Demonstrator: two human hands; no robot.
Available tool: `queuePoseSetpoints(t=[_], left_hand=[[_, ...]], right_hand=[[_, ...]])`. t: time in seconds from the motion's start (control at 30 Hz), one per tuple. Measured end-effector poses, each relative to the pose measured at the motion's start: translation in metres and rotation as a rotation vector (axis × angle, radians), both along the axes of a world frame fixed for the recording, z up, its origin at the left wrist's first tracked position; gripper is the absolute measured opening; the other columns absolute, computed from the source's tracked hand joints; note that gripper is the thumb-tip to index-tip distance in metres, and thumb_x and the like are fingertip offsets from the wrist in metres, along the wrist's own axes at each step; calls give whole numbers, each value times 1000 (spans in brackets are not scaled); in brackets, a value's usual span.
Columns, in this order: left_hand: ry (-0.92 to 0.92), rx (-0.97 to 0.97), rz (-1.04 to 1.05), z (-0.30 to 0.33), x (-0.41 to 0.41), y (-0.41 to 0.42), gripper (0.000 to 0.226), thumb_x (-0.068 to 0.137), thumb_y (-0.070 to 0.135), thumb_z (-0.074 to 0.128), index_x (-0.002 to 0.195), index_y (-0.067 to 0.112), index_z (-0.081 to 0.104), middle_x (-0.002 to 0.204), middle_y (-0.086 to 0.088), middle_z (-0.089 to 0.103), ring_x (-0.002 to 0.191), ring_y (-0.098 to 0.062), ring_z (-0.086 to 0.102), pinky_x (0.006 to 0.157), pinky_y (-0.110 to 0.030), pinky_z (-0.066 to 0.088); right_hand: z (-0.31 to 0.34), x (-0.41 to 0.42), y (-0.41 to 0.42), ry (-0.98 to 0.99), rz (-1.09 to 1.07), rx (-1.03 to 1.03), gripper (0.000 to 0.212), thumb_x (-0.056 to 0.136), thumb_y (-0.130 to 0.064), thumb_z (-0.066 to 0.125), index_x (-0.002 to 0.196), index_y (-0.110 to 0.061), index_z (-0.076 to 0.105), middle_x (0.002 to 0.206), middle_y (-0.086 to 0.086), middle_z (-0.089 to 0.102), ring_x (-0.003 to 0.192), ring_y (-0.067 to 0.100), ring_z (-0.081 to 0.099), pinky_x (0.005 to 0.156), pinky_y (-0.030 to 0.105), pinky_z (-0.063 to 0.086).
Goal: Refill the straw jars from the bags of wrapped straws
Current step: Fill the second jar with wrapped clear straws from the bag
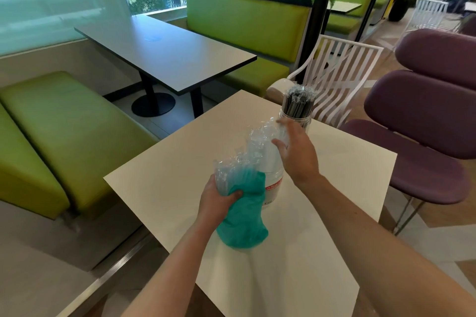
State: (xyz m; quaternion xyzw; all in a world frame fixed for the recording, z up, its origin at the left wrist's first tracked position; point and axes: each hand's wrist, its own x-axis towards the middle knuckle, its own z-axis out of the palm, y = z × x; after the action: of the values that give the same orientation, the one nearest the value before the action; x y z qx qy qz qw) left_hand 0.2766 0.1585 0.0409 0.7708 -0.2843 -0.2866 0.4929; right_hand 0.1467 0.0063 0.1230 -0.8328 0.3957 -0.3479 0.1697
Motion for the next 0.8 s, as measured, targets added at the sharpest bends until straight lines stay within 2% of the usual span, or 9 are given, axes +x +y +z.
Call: queuePoseSetpoints(t=[0.1, 0.17, 0.23, 0.3, 0.37, 0.43, 0.57, 0.67, 0.8], left_hand=[[-1, -2, -2, 0, -1, 1, 70, 75, 32, 82, 134, 26, 46, 126, 4, 59, 115, -21, 57, 98, -40, 51], [9, -8, 1, 1, -1, 1, 69, 75, 31, 83, 133, 26, 46, 125, 4, 60, 114, -22, 58, 97, -41, 51], [11, -11, 1, 3, -2, 1, 70, 75, 30, 83, 134, 25, 46, 126, 3, 59, 115, -21, 57, 96, -39, 51], [5, -11, -5, 4, -2, 2, 70, 76, 30, 82, 135, 24, 45, 127, 3, 59, 115, -21, 56, 97, -38, 50], [2, -13, -5, 4, -2, 2, 69, 76, 31, 82, 135, 25, 45, 126, 4, 58, 116, -21, 56, 98, -40, 50], [3, -17, -5, 4, -2, 3, 67, 76, 31, 82, 133, 25, 47, 126, 3, 59, 115, -22, 57, 99, -42, 50], [13, -15, 7, 4, -2, 3, 67, 77, 32, 81, 134, 25, 47, 124, 5, 60, 113, -20, 57, 95, -37, 51], [14, -29, 17, 3, -2, 3, 64, 77, 31, 81, 132, 26, 49, 119, 8, 61, 111, -19, 58, 92, -33, 50], [25, -43, 36, -1, -2, 4, 60, 75, 28, 82, 128, 27, 54, 117, 7, 66, 107, -19, 62, 95, -44, 53]], right_hand=[[-17, 1, -6, 226, -26, -158, 35, 99, -32, 50, 133, -22, 52, 140, 2, 51, 126, 26, 46, 105, 42, 45], [-31, 0, -8, 349, 35, -97, 44, 105, -32, 36, 148, -23, 36, 158, -1, 28, 146, 27, 22, 120, 43, 20], [-43, -1, -10, 469, 69, -57, 51, 107, -34, 22, 156, -27, 9, 164, -6, 1, 151, 20, -5, 121, 40, -2], [-45, -1, -11, 540, 61, -43, 55, 106, -40, 15, 155, -28, -4, 163, -7, -10, 149, 18, -15, 121, 42, -8], [-40, 1, -12, 561, 38, -59, 57, 104, -45, 18, 156, -29, 0, 163, -5, -9, 150, 23, -10, 120, 45, -6], [-33, 1, -9, 510, -20, -107, 57, 102, -47, 29, 155, -31, 15, 164, 0, 5, 149, 31, 6, 120, 48, 4], [-31, -1, 8, 223, -131, -149, 50, 95, -35, 55, 143, -29, 42, 151, 6, 32, 137, 28, 28, 113, 49, 24], [-37, -2, 27, 23, -194, -117, 35, 87, -21, 62, 121, -24, 54, 131, 5, 46, 120, 24, 39, 100, 44, 38], [-51, -3, 51, -129, -71, 98, 15, 88, -16, 63, 99, -20, 54, 100, -4, 54, 94, 13, 46, 83, 36, 49]])
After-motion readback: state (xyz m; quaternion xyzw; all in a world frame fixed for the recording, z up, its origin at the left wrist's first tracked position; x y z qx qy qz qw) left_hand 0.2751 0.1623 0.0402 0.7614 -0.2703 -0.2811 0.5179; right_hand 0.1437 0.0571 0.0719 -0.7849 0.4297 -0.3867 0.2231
